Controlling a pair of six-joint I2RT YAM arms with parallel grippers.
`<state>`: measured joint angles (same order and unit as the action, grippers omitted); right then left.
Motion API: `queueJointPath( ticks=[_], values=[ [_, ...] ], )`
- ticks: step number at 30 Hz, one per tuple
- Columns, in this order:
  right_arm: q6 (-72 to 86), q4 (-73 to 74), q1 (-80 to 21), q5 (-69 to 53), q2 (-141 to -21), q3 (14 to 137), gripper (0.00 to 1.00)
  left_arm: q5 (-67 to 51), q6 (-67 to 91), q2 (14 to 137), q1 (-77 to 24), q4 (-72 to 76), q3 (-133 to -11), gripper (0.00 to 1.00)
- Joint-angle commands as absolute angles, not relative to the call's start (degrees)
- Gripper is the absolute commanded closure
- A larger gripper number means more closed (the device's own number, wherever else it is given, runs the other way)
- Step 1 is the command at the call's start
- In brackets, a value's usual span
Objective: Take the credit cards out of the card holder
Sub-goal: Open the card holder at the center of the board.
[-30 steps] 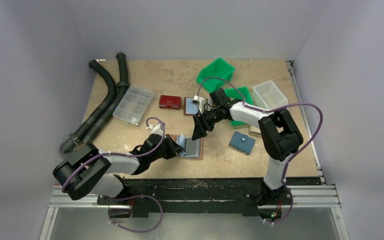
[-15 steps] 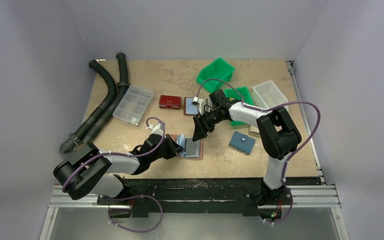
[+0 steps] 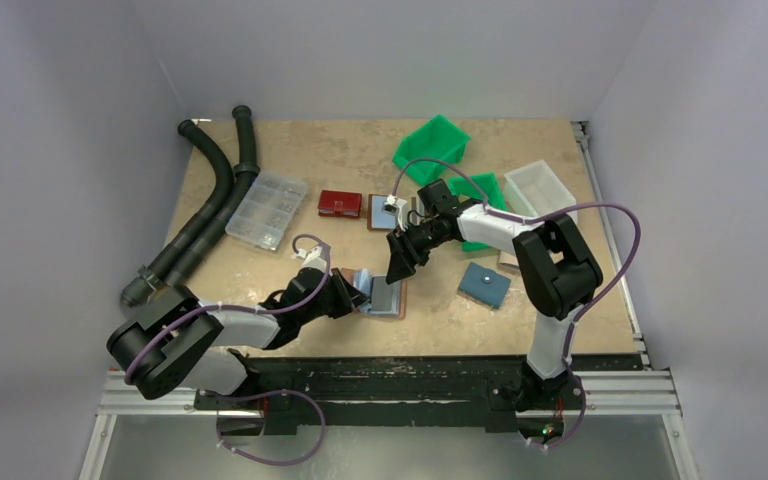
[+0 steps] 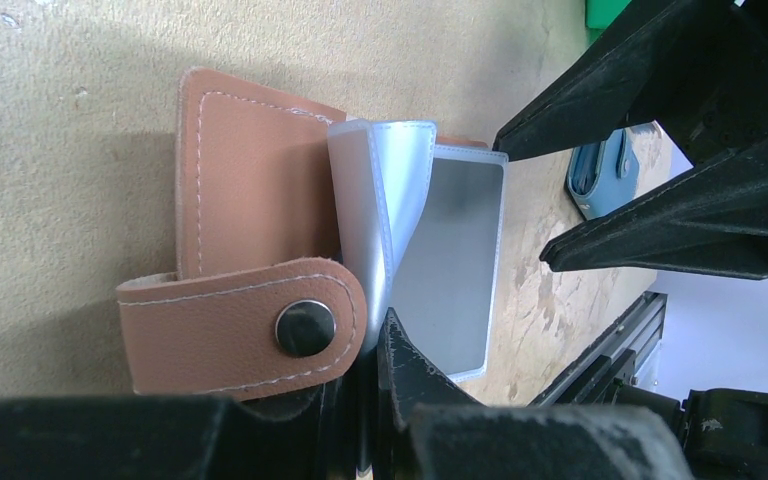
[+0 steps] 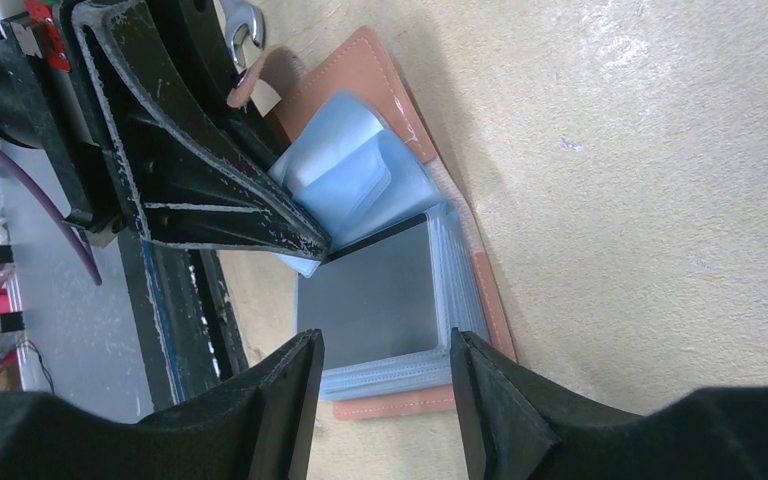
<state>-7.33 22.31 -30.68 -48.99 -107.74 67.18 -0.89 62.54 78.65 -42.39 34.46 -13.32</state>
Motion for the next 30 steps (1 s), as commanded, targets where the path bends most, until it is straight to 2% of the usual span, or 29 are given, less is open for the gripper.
queueJointPath(
  ticks=[1,13,30],
  values=[
    [-8.2,23.8,-31.5,-52.6,-107.3,68.9,0.44,-0.6,63.3,78.8,-42.1,37.7,-13.9,1.00],
    [-6.4,22.7,-31.6,-53.7,-107.6,68.7,0.59,-1.6,62.5,78.8,-42.1,38.3,-14.5,1.00],
    [-1.2,19.4,-31.6,-52.3,-109.6,67.8,0.59,-2.2,62.6,78.7,-42.1,40.5,-14.4,1.00]
  ],
)
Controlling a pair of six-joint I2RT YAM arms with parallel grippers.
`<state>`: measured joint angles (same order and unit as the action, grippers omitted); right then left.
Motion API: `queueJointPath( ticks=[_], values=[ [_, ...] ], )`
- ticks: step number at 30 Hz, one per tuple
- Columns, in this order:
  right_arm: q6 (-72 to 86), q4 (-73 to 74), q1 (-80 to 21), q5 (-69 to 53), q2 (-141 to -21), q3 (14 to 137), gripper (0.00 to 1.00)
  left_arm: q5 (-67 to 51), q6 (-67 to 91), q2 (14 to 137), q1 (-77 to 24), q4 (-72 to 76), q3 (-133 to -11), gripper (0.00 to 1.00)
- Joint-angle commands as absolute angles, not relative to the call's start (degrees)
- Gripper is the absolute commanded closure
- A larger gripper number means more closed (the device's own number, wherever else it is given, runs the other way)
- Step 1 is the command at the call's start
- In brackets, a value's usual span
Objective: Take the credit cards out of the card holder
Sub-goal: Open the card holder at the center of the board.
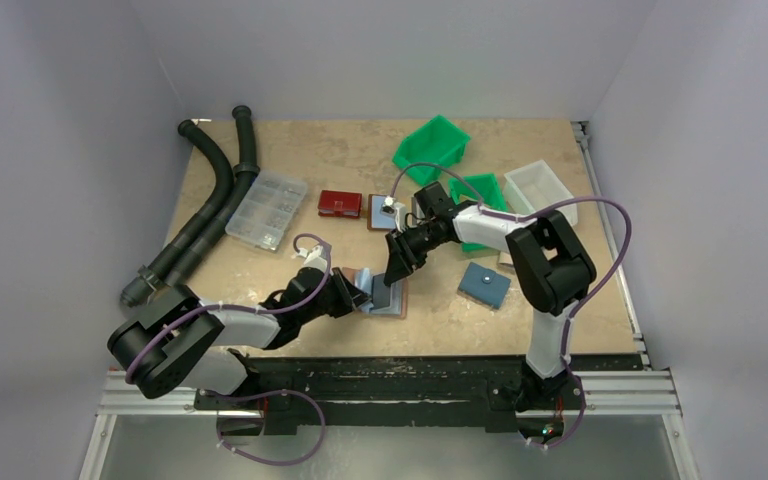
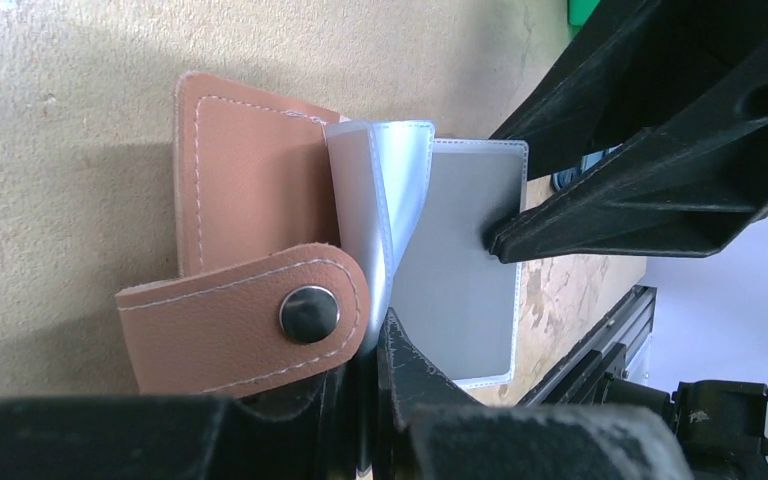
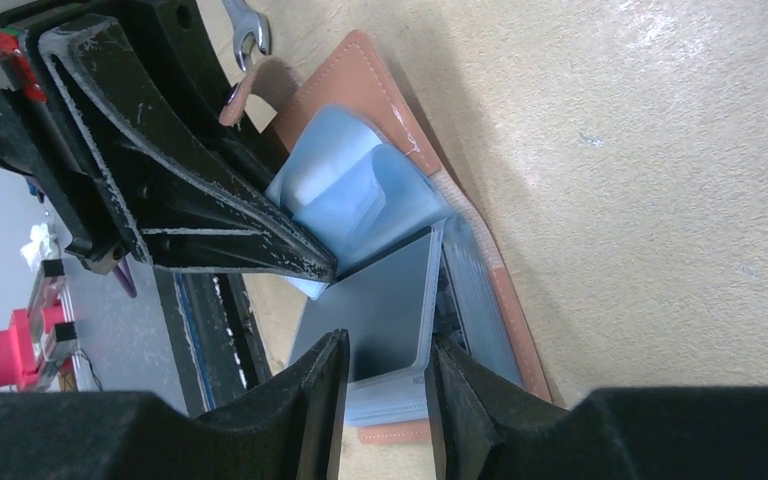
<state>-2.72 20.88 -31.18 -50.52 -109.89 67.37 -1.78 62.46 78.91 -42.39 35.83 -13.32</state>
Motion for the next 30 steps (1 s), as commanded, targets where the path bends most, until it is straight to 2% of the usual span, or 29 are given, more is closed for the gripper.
queueJointPath(
  ticks=[1,7,10,12,16,17,24,27,30],
  values=[
    [-1.0,19.3,-31.5,-53.0,-109.6,67.8,0.59,-2.2,62.6,78.7,-42.2,40.6,-14.4,1.00],
    [0.9,18.5,-31.5,-56.6,-109.6,67.5,0.62,-1.8,63.5,79.0,-42.2,42.9,-13.9,1.00],
    [2.3,18.1,-31.6,-57.1,-109.9,67.4,0.67,-1.8,63.6,79.8,-42.2,44.2,-14.3,1.00],
    [2.2,18.1,-31.6,-56.3,-110.1,67.5,0.74,-2.0,63.8,80.6,-42.1,45.5,-14.4,1.00],
    [0.9,19.2,-31.4,-52.6,-110.4,68.3,0.97,-4.1,64.0,82.1,-41.3,48.9,-14.2,1.00],
    [0.4,19.5,-31.3,-51.3,-110.2,68.5,1.00,-4.9,64.0,82.2,-40.6,49.3,-13.9,1.00],
    [-4.1,20.7,-30.6,-46.1,-107.0,68.9,1.00,-10.0,60.7,82.7,-34.2,42.5,-14.9,0.75],
    [-5.2,21.4,-30.6,-45.6,-107.0,69.1,1.00,-8.7,56.9,81.6,-33.3,33.5,-18.6,0.63],
    [-5.6,21.6,-30.5,-45.5,-107.2,69.1,1.00,-4.9,51.7,80.0,-33.3,21.4,-23.8,0.57]
  ],
)
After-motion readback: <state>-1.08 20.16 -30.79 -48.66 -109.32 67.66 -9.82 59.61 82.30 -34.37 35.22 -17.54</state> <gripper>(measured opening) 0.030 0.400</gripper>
